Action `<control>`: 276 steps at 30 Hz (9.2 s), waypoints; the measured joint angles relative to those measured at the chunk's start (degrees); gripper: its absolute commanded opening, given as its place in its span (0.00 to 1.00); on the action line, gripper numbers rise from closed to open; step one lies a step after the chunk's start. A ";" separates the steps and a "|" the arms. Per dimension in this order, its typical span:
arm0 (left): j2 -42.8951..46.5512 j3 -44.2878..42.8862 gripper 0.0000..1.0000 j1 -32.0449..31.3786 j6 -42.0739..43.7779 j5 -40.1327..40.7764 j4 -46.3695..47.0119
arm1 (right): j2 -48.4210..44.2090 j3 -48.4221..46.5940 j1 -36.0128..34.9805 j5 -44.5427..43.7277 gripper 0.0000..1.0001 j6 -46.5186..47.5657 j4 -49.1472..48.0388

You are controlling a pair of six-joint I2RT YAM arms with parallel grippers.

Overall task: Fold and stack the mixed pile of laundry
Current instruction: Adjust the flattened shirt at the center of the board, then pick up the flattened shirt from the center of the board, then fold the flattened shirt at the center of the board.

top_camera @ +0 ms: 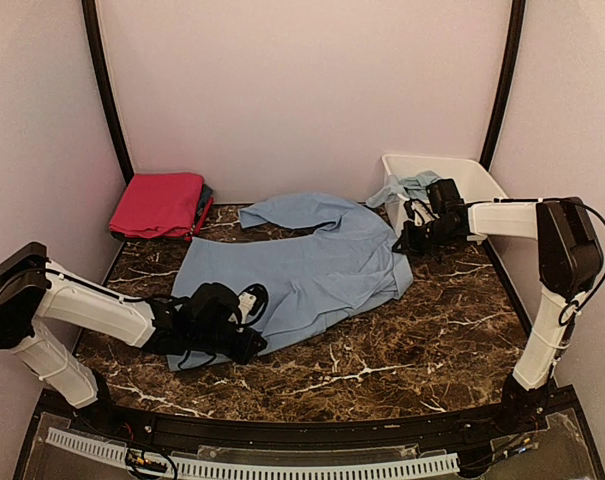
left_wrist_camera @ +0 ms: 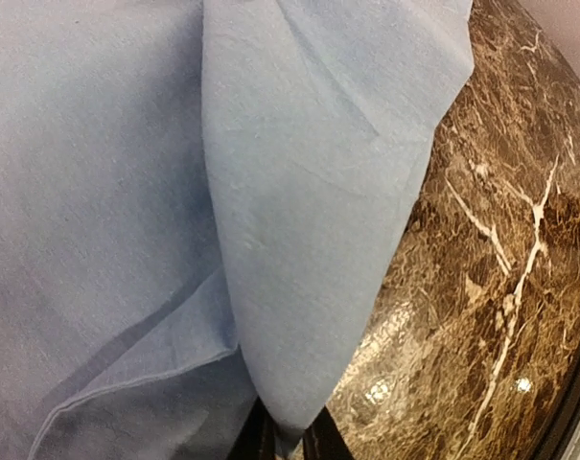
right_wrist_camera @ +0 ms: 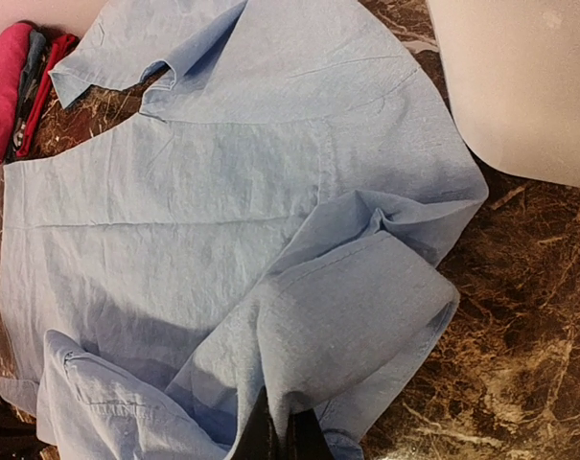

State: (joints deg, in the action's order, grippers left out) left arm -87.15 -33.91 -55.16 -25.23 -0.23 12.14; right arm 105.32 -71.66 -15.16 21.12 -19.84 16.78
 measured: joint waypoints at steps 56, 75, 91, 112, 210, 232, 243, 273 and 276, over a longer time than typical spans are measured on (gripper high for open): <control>-4.52 -37.94 0.57 -16.20 33.14 -11.50 -29.03 | -42.58 22.43 0.96 1.25 0.68 4.52 13.18; -4.31 -21.14 0.47 28.44 -4.90 -4.66 -24.79 | -8.50 7.43 -4.96 0.87 0.48 4.74 2.34; -31.34 -45.44 0.39 35.43 -4.42 -7.52 -25.79 | 11.61 -6.25 -3.69 -6.99 0.40 7.19 3.34; 16.26 -20.44 0.63 17.09 2.62 -17.18 -25.88 | -30.69 14.86 -25.55 -1.57 0.67 1.44 10.95; 42.49 5.05 0.39 35.71 -39.10 -7.17 -56.65 | -57.37 28.70 -66.73 -34.71 0.00 -18.53 20.81; 38.40 10.08 0.00 35.71 -44.89 -9.01 -54.34 | -62.34 29.46 -66.73 -36.41 0.00 -21.77 22.53; 49.00 9.86 0.00 33.62 -44.41 -9.44 -59.08 | -66.93 29.97 -66.71 -38.34 0.00 -25.35 26.16; 13.22 -13.55 0.00 34.84 -30.88 4.72 -40.41 | -39.87 19.58 -23.28 -31.58 0.00 3.15 8.04; 9.66 -13.94 0.00 35.10 -30.73 5.05 -39.32 | -35.52 17.90 -20.98 -29.68 0.00 4.94 4.98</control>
State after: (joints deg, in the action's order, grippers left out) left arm -77.49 -47.86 -20.05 -55.96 4.82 -27.18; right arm 69.80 -53.76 -36.14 -8.56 -14.90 21.76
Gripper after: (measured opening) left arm 0.007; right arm 0.004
